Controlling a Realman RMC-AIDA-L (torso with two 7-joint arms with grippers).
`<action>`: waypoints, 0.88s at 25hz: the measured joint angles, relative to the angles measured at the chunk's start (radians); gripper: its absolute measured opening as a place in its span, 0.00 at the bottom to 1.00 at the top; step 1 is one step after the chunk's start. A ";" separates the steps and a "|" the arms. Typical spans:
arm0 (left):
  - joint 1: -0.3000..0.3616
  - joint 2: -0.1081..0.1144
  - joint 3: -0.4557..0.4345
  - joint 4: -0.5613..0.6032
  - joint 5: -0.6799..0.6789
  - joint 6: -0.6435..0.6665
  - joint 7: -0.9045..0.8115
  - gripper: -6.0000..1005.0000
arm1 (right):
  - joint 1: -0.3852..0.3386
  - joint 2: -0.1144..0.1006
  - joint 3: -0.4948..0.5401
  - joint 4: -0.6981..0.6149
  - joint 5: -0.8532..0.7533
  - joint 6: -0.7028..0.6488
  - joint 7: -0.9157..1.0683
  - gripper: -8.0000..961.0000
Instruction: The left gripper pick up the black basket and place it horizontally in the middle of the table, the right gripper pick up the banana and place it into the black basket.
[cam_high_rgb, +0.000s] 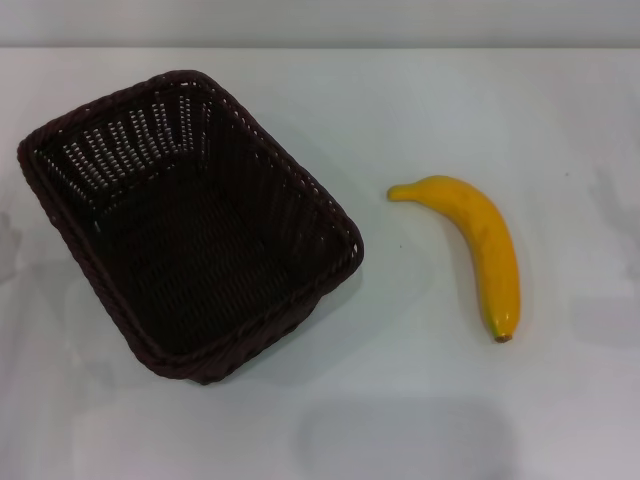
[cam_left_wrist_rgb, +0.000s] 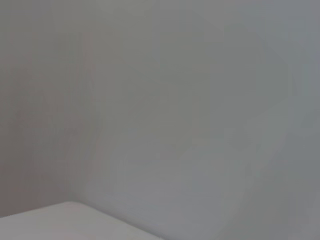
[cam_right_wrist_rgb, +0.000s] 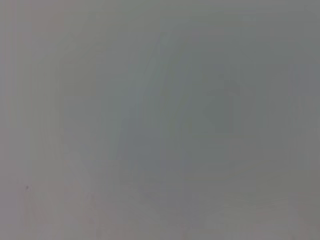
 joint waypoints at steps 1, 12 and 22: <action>0.000 0.000 0.000 0.000 0.000 -0.002 -0.002 0.85 | 0.000 0.000 0.000 0.000 0.000 0.000 0.000 0.91; 0.016 0.006 0.012 0.114 0.058 -0.014 -0.248 0.85 | 0.000 0.000 0.000 0.000 0.000 -0.001 0.000 0.91; -0.009 0.059 0.013 0.568 0.499 0.079 -0.938 0.85 | 0.008 0.001 -0.001 0.004 -0.008 -0.001 0.000 0.91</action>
